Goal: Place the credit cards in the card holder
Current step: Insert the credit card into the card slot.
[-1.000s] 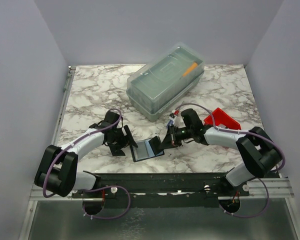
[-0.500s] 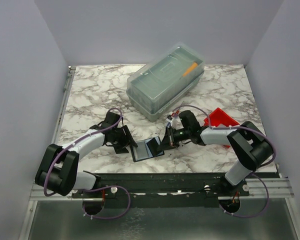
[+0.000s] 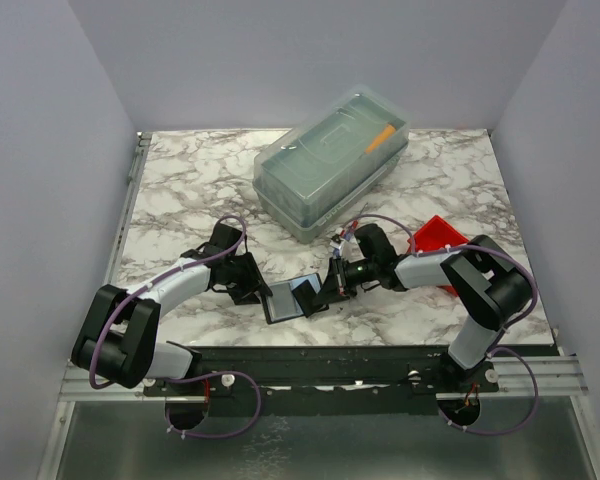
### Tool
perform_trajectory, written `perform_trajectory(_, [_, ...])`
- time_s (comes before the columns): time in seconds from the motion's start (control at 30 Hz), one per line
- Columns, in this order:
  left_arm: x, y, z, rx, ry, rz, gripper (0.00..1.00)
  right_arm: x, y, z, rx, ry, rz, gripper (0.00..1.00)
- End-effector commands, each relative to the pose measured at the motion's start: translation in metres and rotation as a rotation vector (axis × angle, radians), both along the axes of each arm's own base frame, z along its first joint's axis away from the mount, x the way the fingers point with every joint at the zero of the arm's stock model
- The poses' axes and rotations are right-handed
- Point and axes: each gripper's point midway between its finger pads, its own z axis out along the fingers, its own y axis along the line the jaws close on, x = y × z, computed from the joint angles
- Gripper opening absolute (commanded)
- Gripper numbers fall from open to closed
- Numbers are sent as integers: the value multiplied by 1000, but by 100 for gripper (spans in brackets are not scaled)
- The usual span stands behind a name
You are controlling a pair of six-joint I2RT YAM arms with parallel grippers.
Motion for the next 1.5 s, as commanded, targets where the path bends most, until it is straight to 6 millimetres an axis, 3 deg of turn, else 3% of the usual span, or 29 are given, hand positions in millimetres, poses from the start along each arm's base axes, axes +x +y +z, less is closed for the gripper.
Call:
perform_trajectory(0.0, [-1, 9, -11, 49, 0, 4, 46, -6, 2, 0, 28, -7, 38, 0])
perform_trajectory(0.17, [-1, 9, -11, 49, 0, 3, 45, -7, 0, 3, 26, -16, 32, 0])
perform_trajectory(0.73, [-1, 8, -9, 43, -5, 4, 45, -8, 3, -17, 5, 24, 51, 0])
perform_trajectory(1.47, [-2, 7, -8, 32, -4, -5, 43, 19, 21, -18, 15, -19, 32, 0])
